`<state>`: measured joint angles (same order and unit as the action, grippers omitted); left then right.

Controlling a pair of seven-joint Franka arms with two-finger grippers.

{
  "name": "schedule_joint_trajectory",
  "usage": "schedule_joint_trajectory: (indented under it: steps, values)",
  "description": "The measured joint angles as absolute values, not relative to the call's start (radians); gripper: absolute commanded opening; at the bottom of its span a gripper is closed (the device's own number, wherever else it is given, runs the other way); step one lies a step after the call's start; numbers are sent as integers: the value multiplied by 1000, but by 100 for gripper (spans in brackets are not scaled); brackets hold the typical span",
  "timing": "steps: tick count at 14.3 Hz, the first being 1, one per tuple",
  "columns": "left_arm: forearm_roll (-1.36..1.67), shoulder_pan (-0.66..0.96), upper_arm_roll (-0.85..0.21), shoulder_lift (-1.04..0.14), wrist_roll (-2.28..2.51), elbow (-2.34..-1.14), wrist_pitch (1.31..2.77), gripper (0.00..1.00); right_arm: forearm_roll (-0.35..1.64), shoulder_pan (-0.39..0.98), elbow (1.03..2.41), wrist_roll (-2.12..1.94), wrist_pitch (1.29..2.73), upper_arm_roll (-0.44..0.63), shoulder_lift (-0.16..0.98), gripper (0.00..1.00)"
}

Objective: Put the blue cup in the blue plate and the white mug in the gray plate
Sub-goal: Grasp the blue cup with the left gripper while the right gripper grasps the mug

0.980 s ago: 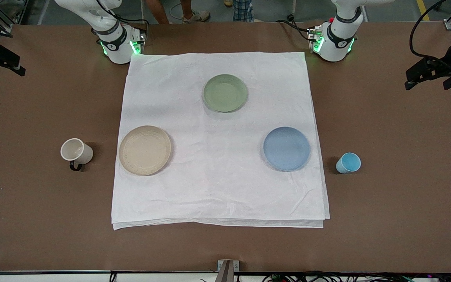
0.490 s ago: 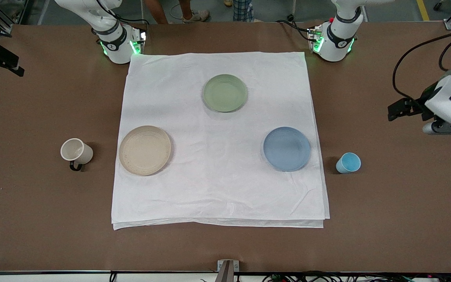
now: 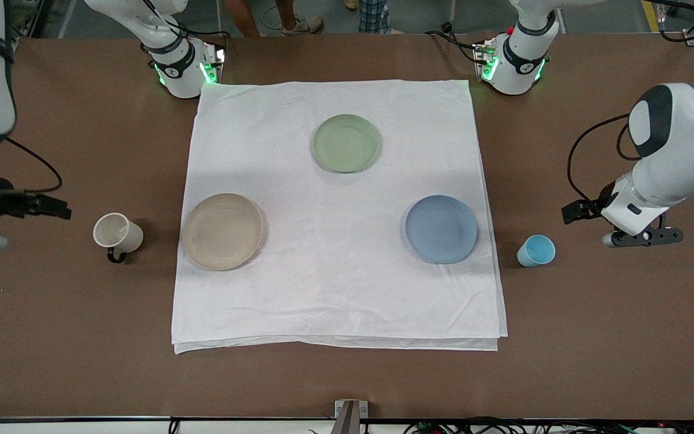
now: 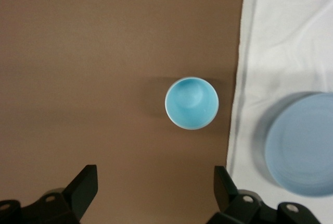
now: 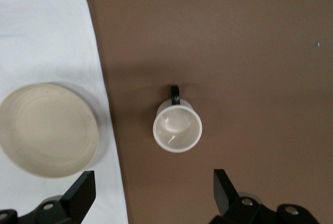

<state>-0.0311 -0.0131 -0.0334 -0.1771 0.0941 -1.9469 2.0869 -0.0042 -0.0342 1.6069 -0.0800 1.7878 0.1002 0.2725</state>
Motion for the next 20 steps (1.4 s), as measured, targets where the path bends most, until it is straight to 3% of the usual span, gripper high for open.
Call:
schedule_joint_trajectory:
  steps: [4, 8, 9, 11, 13, 14, 15, 18, 20]
  values:
    - [-31, -24, -33, -296, 96, -1992, 2279, 75, -5, -66, 1713, -82, 2100, 103, 410, 99]
    - [-31, -23, -34, -395, 111, -1997, 2373, 64, 32, -90, 1778, -82, 2231, 103, 519, 82]
    - [-31, -23, -34, -413, 113, -1997, 2383, 52, 41, -90, 1798, -82, 2256, 102, 530, 75]
    - [-31, -23, -35, -441, 115, -1997, 2393, 16, 43, -89, 1837, -86, 2289, 99, 534, 61]
    - [-31, -23, -36, -451, 115, -1997, 2395, 0, 44, -89, 1854, -100, 2292, 99, 533, 51]
    - [-31, -23, -37, -451, 115, -1996, 2395, 0, 46, -89, 1859, -104, 2292, 99, 533, 50]
    - [-31, -22, -38, -450, 115, -1993, 2395, 0, 51, -89, 1862, -106, 2291, 99, 533, 42]
    - [-30, -19, -48, -416, 116, -1982, 2376, 0, 65, -89, 1875, -109, 2287, 98, 529, 1]
    - [-30, -19, -77, -361, 158, -1971, 2309, 0, 80, -89, 1876, -110, 2276, 98, 525, 0]
